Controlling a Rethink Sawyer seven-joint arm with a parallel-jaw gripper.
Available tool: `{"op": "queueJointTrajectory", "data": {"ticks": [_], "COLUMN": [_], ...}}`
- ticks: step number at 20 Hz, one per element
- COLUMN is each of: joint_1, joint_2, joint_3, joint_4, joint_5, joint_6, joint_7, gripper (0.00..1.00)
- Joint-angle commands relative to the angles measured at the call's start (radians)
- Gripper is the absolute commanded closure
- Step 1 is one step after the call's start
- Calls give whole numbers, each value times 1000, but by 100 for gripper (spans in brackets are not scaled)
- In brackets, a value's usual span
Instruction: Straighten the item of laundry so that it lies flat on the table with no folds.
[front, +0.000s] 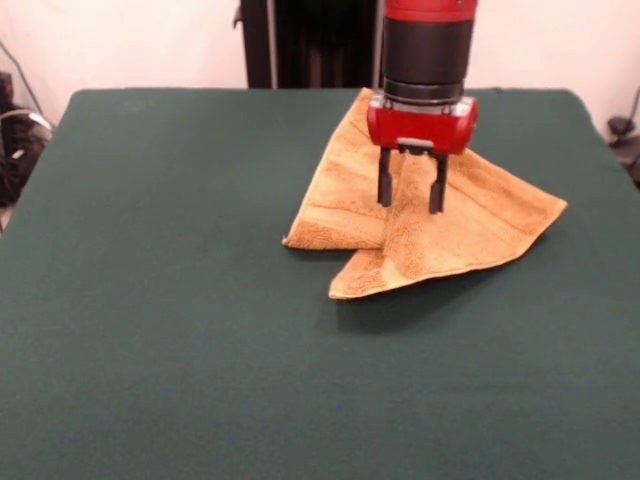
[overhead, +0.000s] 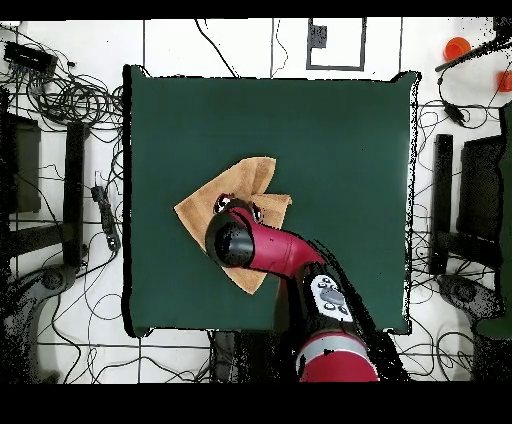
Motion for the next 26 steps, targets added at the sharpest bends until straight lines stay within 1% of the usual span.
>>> {"op": "queueJointTrajectory", "data": {"ticks": [1, 10, 18, 26], "joint_1": [-2, -12, -57, -109], "joint_2": [-40, -42, -39, -8], "joint_3": [143, 145, 166, 180], "joint_4": [-31, -37, -22, -23], "joint_5": [-38, -71, -117, -206], "joint_6": [170, 192, 186, 146], "joint_7": [36, 36, 17, -3], "gripper": [0, 0, 0, 0]}}
